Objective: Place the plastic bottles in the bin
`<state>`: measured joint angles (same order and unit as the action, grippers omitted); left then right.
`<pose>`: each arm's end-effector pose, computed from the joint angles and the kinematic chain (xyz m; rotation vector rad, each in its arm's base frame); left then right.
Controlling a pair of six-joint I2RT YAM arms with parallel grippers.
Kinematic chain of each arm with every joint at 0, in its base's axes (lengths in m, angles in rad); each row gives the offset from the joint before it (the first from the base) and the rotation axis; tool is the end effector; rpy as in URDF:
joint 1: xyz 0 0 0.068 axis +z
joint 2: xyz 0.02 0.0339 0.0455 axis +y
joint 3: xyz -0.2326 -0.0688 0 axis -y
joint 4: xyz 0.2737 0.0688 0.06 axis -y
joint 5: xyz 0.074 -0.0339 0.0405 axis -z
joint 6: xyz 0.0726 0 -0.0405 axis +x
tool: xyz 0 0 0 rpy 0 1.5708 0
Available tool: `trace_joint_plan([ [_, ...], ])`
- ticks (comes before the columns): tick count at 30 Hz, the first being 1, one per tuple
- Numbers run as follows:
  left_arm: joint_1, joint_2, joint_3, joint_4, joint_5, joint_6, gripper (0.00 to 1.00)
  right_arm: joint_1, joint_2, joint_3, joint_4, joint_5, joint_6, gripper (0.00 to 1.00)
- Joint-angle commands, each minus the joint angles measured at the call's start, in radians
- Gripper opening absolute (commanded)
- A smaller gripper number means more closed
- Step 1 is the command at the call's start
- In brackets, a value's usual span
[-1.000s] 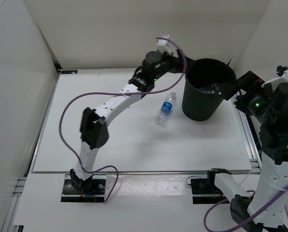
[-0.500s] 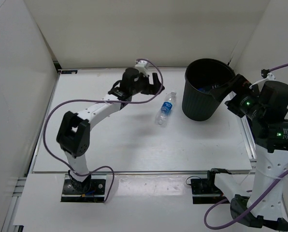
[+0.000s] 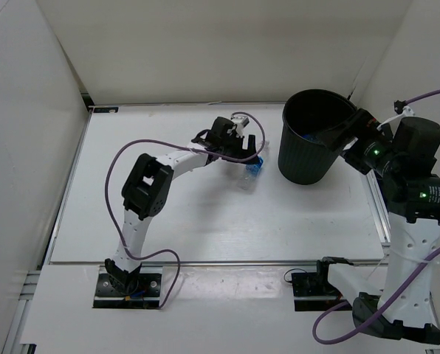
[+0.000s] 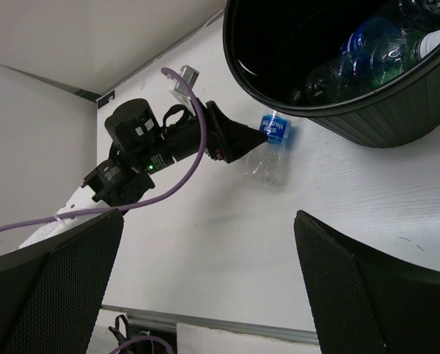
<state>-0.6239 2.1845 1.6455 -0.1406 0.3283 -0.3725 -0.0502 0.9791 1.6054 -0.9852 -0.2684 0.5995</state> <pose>0.4170 -0.3290 0.1250 0.4810 2.3175 -0.8818 0.2124 0.0086 0.4650 0.4515 1.9145 0.6226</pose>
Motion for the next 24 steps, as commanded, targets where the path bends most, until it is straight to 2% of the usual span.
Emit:
trace_joint_plan([
  [1, -0.005, 0.038, 0.054, -0.031, 0.106, -0.022, 1.0, 0.004, 0.018, 0.001, 0.034, -0.002, 0.002, 1.0],
  [3, -0.005, 0.06, 0.063, -0.031, 0.155, -0.057, 1.0, 0.004, 0.018, 0.001, 0.034, -0.002, 0.011, 1.0],
  [6, -0.005, 0.083, 0.063, -0.031, 0.202, -0.069, 0.87, 0.004, 0.018, -0.012, 0.025, 0.026, 0.011, 1.0],
  [7, 0.006, 0.083, 0.063, -0.042, 0.213, -0.078, 0.81, 0.004, 0.018, -0.012, 0.025, 0.035, 0.023, 1.0],
  [8, 0.027, 0.083, 0.048, -0.042, 0.228, -0.089, 0.64, 0.004, 0.027, -0.024, 0.025, 0.035, 0.043, 1.0],
  [10, 0.053, 0.043, 0.01, -0.042, 0.271, -0.1, 0.51, 0.004, 0.027, -0.035, 0.025, 0.035, 0.063, 1.0],
  [15, 0.104, -0.149, -0.056, -0.042, 0.207, -0.08, 0.5, 0.004, 0.047, -0.024, 0.034, 0.015, 0.072, 1.0],
  [18, 0.104, -0.262, 0.055, -0.042, 0.089, -0.037, 0.5, 0.004, 0.047, -0.013, 0.034, 0.041, 0.072, 1.0],
  [19, 0.104, -0.272, 0.11, -0.042, 0.042, -0.025, 0.5, 0.004, 0.047, -0.013, 0.025, 0.041, 0.085, 1.0],
  [21, 0.093, -0.247, 0.334, -0.042, 0.015, 0.019, 0.55, 0.004, 0.026, -0.013, 0.014, 0.069, 0.097, 1.0],
  [22, 0.084, -0.22, 0.421, -0.042, 0.015, 0.02, 0.61, 0.004, 0.026, -0.001, 0.002, 0.08, 0.097, 1.0],
  [23, 0.084, -0.147, 0.605, -0.042, 0.035, 0.006, 0.66, 0.004, 0.026, -0.001, 0.002, 0.093, 0.097, 1.0],
  [24, 0.084, -0.094, 0.711, -0.042, 0.064, -0.04, 0.68, 0.004, 0.026, 0.026, -0.012, 0.093, 0.097, 1.0],
])
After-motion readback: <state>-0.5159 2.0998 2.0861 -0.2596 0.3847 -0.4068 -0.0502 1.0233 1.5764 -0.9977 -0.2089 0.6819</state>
